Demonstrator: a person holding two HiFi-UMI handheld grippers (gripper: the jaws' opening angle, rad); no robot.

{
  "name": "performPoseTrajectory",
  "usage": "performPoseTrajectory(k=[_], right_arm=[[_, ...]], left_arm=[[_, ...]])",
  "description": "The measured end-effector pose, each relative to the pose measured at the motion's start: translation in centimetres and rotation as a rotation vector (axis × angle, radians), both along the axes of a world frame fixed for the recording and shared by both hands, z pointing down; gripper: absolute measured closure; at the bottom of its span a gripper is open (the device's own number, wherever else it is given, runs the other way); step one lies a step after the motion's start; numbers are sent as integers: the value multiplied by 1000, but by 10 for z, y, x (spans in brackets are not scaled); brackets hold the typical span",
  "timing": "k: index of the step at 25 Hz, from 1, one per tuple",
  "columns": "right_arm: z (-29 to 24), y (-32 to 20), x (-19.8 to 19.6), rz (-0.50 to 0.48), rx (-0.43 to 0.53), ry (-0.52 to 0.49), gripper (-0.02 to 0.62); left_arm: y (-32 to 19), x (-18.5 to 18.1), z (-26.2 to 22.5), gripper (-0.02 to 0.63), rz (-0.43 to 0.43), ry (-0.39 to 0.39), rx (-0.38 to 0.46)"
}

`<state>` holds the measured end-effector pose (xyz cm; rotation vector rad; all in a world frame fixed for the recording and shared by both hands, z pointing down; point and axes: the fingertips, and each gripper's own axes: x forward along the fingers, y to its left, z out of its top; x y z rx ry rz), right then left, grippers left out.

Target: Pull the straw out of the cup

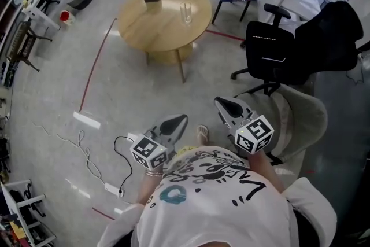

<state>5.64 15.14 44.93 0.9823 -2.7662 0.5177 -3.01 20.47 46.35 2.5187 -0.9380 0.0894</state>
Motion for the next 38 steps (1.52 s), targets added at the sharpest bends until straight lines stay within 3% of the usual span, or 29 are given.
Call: performPoseTrajectory(k=[9,24,31,38], right_arm=[[18,-41,16,-35,-46,-5,569],[35,-101,37,-70,-71,1,569],[34,-124,45,-61,-80,-17,569],[43,-149,51,-22,-99,-31,569]], left_arm=[[-44,29,4,591,10,-19,-18],[-102,42,15,591,-46,-33,-37],[-125,39,18,591,-67,-54,-63],[-146,42,20,591,-33,-65,-65]])
